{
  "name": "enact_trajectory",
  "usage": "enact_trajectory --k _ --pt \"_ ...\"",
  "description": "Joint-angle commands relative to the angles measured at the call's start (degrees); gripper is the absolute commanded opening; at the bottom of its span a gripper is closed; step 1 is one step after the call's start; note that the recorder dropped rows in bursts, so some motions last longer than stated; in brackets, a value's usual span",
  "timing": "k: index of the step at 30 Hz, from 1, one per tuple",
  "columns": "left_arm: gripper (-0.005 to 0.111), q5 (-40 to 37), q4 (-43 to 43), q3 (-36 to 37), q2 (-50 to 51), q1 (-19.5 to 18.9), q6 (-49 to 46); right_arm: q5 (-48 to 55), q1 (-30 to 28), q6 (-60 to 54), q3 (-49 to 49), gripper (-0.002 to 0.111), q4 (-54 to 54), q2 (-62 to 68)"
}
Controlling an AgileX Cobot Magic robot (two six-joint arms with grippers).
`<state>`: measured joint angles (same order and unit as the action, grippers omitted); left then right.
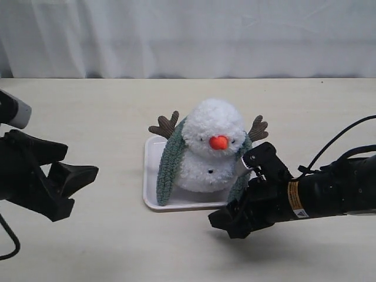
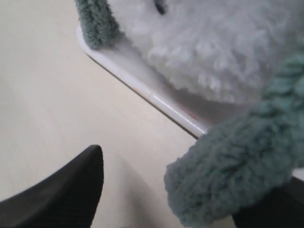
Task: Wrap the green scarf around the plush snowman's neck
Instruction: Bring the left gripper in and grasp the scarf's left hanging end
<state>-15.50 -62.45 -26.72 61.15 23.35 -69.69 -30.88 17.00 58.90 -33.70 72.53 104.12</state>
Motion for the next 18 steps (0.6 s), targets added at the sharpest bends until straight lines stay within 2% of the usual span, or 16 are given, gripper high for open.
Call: enact_trajectory --k 1,2,3,5,9,13,16,18 --pt "0.062 1.0 -21.5 -0.5 9.7 0.1 -25.1 -0.5 -0.2 -3.2 -0.3 0.065 -3.2 -0.1" --pt "0.062 0.4 -27.2 -0.8 11.7 0.1 -30.4 -0.5 -0.2 -3.2 -0.3 0.065 -3.2 0.0" --pt "0.062 -4.4 -37.4 -1.8 16.6 0.1 -42.7 -0.5 -0.2 -3.2 -0.3 0.065 -3.2 0.0" --pt "0.062 -11.1 -37.5 -4.1 23.3 0.1 -52.9 -0.5 -0.2 -3.2 -0.3 0.065 -3.2 0.0" --pt "0.062 -7.8 -37.5 -10.4 34.5 0.1 -53.1 -0.5 -0.2 -3.2 -0.3 0.065 -3.2 0.0" --pt "0.062 -15.9 -37.5 -16.7 41.0 0.1 -53.1 -0.5 -0.2 -3.2 -0.3 0.065 -3.2 0.0" --pt "0.062 -13.1 -37.5 -19.6 44.1 0.1 -53.1 -0.5 -0.2 -3.2 -0.3 0.065 -3.2 0.0" --pt "0.062 -14.0 -37.5 -20.2 45.3 0.1 -53.1 -0.5 -0.2 -3.2 -0.3 0.065 -3.2 0.0"
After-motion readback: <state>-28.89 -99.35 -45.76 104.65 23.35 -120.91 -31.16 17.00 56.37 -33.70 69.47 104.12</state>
